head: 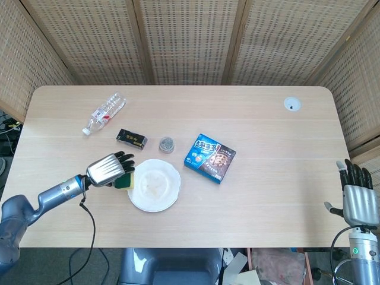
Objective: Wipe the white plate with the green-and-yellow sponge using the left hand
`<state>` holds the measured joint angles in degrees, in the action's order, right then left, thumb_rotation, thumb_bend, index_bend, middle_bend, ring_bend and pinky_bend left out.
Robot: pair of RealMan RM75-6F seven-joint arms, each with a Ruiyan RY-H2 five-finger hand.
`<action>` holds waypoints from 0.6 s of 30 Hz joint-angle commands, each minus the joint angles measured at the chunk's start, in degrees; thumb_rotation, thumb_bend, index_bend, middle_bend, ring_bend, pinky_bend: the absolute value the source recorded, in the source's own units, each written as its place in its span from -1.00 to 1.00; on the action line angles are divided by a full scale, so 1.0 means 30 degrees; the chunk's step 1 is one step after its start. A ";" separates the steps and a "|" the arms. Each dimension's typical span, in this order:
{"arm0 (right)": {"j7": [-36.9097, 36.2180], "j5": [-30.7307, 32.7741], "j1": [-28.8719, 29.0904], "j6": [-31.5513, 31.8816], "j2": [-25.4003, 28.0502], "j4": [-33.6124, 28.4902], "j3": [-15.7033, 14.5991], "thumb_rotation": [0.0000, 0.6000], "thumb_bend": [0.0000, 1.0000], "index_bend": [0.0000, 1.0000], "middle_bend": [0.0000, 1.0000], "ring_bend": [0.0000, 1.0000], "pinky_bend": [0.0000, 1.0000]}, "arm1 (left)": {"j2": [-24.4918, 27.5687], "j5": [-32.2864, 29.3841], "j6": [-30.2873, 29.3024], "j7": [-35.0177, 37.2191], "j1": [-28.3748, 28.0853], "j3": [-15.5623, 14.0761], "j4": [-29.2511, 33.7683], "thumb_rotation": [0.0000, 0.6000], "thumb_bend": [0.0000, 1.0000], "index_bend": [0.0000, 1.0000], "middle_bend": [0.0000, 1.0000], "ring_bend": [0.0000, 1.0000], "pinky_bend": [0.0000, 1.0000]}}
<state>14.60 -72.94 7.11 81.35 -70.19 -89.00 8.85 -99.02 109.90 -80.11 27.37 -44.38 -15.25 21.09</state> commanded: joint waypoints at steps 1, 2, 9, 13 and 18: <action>-0.0034 0.0004 -0.0007 0.0007 0.0020 -0.0011 -0.0002 1.00 -1.00 -1.00 -1.00 -1.00 -1.00 | 0.0352 0.0565 0.0865 -0.1160 -0.1405 -0.0204 0.1815 1.00 -0.62 0.12 -0.23 -0.58 -0.33; -0.0063 0.0020 -0.0014 0.0010 0.0036 -0.0018 0.0005 1.00 -1.00 -1.00 -1.00 -1.00 -1.00 | 0.0338 0.0587 0.1149 -0.1449 -0.1680 -0.0165 0.2248 1.00 -0.62 0.12 -0.23 -0.58 -0.33; -0.0362 0.0313 -0.0087 -0.0100 0.0179 0.0114 0.0061 1.00 -1.00 -1.00 -1.00 -1.00 -1.00 | -0.0666 0.0333 0.4219 -0.2821 -0.3022 0.0016 0.3691 1.00 -0.62 0.12 -0.23 -0.57 -0.31; -0.0330 0.0524 -0.0070 -0.0326 0.0263 0.0121 0.0035 1.00 -1.00 -1.00 -1.00 -1.00 -1.00 | -0.1240 0.0371 0.4749 -0.3036 -0.3265 -0.0072 0.3223 1.00 -0.62 0.14 -0.22 -0.57 -0.30; -0.0265 0.0611 -0.0066 -0.0364 0.0295 0.0090 0.0025 1.00 -1.00 -1.00 -1.00 -1.00 -1.00 | -0.2071 0.0481 0.5296 -0.3287 -0.3367 -0.0328 0.2352 1.00 -0.62 0.14 -0.21 -0.57 -0.30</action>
<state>13.80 -71.11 6.92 80.26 -69.31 -88.74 8.93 -104.46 111.18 -64.76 17.85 -54.35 -15.86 28.95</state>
